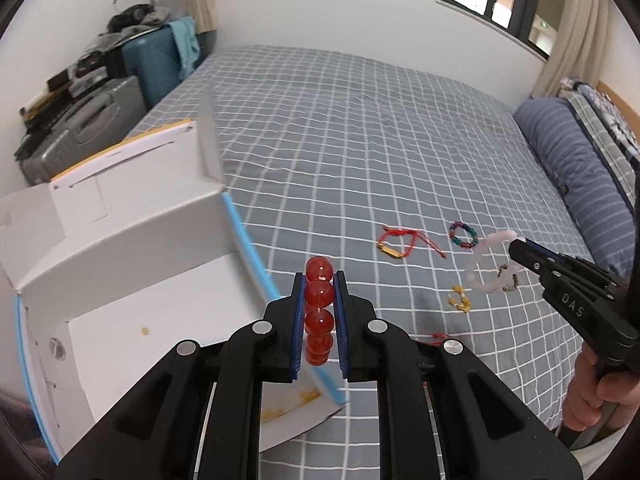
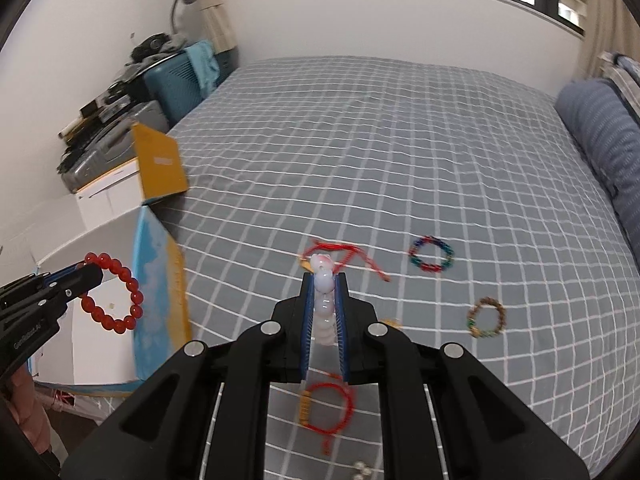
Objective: Organize jewelry
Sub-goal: 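Lift both bracelets and carry them over the open white box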
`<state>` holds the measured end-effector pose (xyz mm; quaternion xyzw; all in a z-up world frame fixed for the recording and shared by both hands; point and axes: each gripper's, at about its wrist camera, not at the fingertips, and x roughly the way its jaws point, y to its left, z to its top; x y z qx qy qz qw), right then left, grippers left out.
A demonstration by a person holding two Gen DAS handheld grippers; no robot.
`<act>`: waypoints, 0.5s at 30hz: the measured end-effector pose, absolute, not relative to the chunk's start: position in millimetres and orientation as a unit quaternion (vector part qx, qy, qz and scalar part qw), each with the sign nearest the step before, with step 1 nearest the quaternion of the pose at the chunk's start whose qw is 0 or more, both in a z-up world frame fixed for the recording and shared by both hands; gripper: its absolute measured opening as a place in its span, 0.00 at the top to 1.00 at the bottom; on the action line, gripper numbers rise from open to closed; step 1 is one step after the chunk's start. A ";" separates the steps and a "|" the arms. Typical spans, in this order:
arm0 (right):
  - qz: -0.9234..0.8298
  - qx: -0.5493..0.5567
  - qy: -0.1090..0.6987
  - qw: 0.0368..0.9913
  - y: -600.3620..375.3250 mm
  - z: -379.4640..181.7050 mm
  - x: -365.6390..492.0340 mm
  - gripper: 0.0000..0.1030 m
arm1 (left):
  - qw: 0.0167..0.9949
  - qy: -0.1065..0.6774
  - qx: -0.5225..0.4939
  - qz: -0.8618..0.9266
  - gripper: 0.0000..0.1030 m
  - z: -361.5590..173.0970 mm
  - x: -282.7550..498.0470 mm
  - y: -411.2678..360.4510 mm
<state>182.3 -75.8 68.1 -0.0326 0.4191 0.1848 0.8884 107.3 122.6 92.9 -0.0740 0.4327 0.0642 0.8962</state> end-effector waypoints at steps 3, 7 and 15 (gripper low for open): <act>0.204 -0.043 0.416 0.885 -51.7 70.6 179.5 0.90 | 0.896 0.429 -0.080 0.083 0.87 94.5 96.6 139.0; 0.233 -0.056 0.413 0.879 -16.6 72.3 173.8 0.90 | 0.893 0.427 -0.093 0.107 0.87 94.1 80.4 163.3; 0.283 -0.083 0.404 0.866 51.0 79.5 151.9 0.90 | 0.887 0.419 -0.113 0.157 0.87 92.9 46.5 209.9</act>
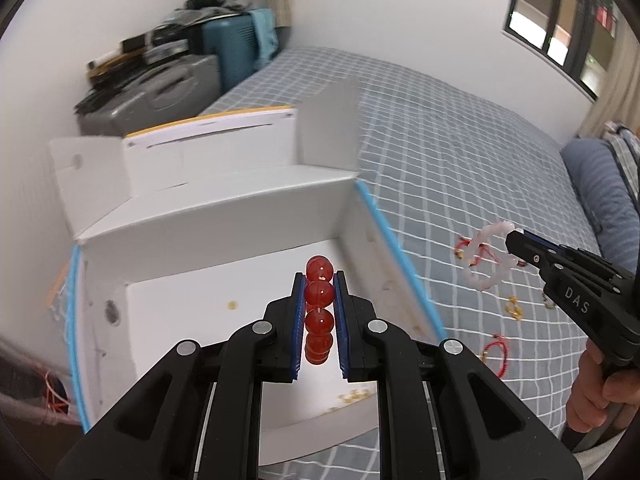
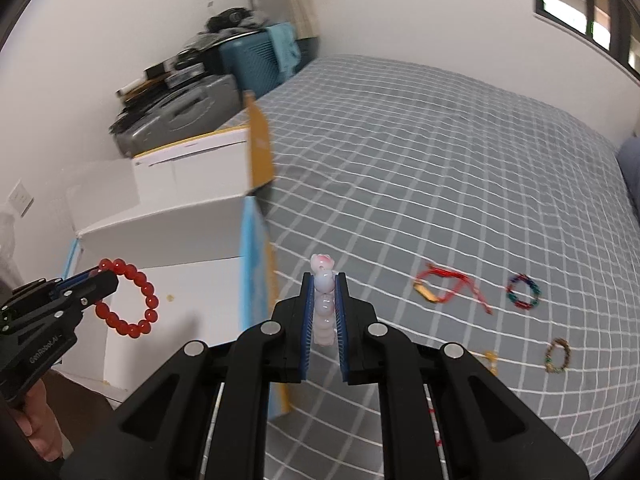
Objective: Organize jewelry
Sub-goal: 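Lift both bracelets and carry them over the open white box, then open both tools to drop the bracelets into the box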
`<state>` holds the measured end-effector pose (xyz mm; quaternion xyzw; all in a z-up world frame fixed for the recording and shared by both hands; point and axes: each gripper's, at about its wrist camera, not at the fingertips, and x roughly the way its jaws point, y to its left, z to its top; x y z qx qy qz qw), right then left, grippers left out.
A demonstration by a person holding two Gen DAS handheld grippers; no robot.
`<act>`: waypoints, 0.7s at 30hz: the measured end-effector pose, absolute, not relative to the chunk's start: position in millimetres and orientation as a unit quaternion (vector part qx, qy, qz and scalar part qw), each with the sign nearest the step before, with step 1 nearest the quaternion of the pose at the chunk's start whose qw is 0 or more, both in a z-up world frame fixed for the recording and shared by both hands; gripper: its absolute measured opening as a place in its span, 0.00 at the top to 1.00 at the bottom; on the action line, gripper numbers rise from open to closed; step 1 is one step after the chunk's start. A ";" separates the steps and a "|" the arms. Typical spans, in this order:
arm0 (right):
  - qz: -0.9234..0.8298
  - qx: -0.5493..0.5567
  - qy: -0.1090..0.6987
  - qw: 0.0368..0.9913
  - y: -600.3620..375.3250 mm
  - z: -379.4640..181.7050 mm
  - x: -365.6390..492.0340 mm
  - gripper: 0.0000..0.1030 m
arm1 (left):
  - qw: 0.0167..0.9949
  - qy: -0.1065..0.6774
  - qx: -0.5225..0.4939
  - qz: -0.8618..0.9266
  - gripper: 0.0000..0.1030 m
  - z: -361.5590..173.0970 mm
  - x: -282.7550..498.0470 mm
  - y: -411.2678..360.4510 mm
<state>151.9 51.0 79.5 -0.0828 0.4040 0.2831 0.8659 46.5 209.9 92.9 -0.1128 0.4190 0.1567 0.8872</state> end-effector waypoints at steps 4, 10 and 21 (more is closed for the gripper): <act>0.309 -0.105 0.395 0.859 87.3 81.9 132.0 0.90 | 0.883 0.415 -0.129 0.178 0.87 90.5 24.8 234.8; 0.335 -0.128 0.382 0.852 128.8 80.9 103.0 0.90 | 0.876 0.408 -0.151 0.207 0.87 85.2 -12.0 270.1; 0.368 -0.150 0.395 0.828 181.3 52.7 73.0 0.90 | 0.862 0.416 -0.177 0.229 0.87 61.0 -45.1 309.7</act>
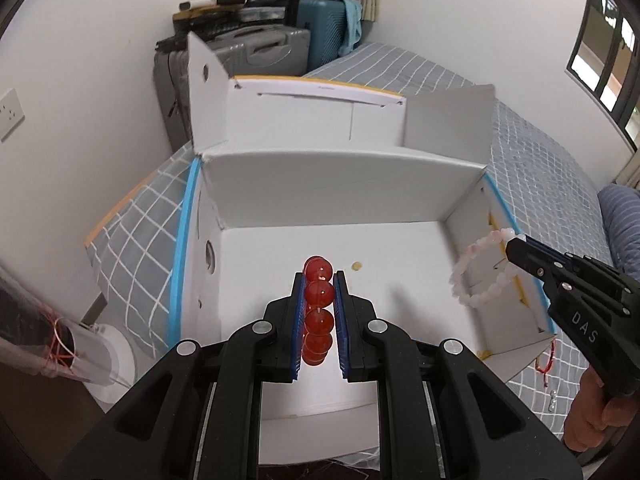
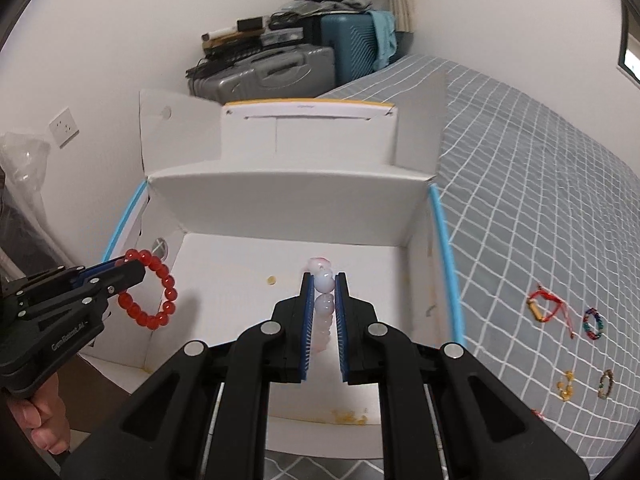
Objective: Organize jewelry
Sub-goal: 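Open both tools to drop the bracelets into the box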
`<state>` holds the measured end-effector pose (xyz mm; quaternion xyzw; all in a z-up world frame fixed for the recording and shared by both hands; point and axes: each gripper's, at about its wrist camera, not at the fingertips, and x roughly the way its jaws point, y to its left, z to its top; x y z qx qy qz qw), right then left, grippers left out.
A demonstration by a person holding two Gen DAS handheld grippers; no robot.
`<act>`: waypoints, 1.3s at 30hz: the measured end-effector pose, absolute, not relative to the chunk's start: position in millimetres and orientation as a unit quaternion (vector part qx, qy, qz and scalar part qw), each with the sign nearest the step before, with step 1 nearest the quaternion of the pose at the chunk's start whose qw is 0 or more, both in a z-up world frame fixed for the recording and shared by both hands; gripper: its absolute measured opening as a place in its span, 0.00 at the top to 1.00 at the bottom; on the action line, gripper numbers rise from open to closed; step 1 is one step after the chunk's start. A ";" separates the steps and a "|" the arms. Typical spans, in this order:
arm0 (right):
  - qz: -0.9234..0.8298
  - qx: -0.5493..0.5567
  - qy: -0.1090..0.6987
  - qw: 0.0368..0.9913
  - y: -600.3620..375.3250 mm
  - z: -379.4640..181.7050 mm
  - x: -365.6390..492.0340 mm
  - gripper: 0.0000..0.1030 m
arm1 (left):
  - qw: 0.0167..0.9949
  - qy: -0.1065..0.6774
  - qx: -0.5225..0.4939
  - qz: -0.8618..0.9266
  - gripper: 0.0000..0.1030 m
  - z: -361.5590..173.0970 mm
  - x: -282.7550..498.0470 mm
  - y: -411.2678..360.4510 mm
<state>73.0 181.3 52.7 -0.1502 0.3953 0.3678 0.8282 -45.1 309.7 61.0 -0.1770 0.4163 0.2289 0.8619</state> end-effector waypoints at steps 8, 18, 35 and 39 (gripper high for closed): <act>0.361 -0.163 0.421 0.816 198.0 19.4 73.6 0.90 | 0.850 0.435 -0.186 0.230 0.87 35.0 -45.2 319.4; 0.355 -0.173 0.439 0.807 200.7 4.1 76.3 0.88 | 0.842 0.450 -0.182 0.237 0.87 22.2 -42.4 319.3; 0.347 -0.151 0.384 0.842 168.1 46.8 79.4 0.11 | 0.849 0.412 -0.169 0.285 0.07 52.1 -50.5 311.8; 0.340 -0.147 0.379 0.848 161.2 50.7 84.0 0.08 | 0.852 0.407 -0.162 0.288 0.06 56.2 -47.0 307.8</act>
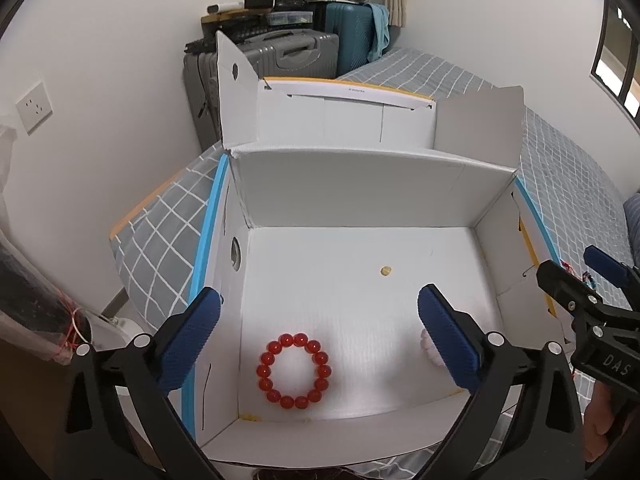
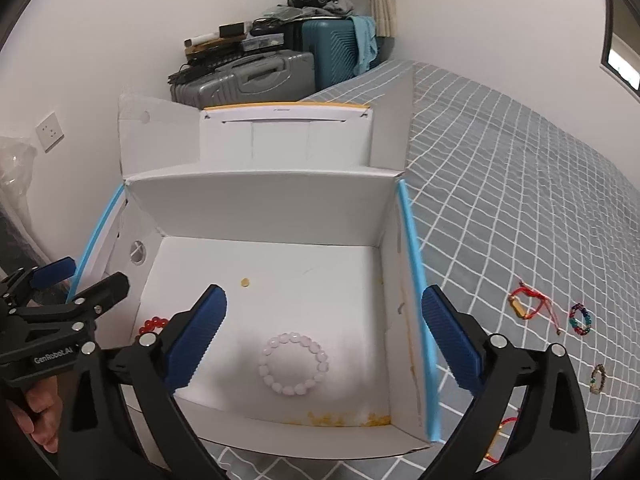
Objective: Organize jewelry
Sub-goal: 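Open both tools to drop the bracelets into the box, then move both tools back over the remaining bracelets on the bed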
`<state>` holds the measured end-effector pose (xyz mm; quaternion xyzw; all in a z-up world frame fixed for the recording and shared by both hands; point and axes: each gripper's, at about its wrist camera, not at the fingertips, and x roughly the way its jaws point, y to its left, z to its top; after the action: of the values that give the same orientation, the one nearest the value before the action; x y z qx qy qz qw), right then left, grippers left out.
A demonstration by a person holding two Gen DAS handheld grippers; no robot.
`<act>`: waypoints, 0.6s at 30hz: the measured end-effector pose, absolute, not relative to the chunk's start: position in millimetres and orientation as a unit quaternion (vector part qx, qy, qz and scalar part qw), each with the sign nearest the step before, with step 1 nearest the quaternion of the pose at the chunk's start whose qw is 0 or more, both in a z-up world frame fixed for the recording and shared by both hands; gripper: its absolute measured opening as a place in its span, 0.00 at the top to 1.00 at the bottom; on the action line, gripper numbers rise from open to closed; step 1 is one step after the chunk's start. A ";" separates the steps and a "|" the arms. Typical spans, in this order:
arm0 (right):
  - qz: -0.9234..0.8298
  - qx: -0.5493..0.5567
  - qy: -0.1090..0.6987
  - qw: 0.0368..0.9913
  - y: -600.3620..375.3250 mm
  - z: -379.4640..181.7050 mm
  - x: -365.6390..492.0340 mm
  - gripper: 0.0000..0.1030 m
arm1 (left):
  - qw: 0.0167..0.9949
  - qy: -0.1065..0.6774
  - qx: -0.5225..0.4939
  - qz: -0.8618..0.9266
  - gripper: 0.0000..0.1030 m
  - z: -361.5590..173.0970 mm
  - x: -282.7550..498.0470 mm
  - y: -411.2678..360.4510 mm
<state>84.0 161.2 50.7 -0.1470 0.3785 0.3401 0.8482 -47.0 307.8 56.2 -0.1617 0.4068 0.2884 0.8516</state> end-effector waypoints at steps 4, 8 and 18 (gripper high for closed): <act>0.331 -0.145 0.378 0.853 151.8 53.4 88.7 0.07 | 0.854 0.407 -0.160 0.282 0.05 57.4 -42.3 303.2; 0.321 -0.141 0.373 0.859 139.9 57.2 93.9 0.07 | 0.859 0.404 -0.159 0.271 0.06 59.4 -34.5 295.9; 0.294 -0.121 0.375 0.871 100.5 62.9 114.0 0.07 | 0.870 0.404 -0.143 0.244 0.05 65.0 -8.5 267.4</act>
<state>114.0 100.5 62.9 -0.1207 0.3750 0.2935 0.8710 -8.5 267.4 65.0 -0.1428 0.4036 0.2441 0.8701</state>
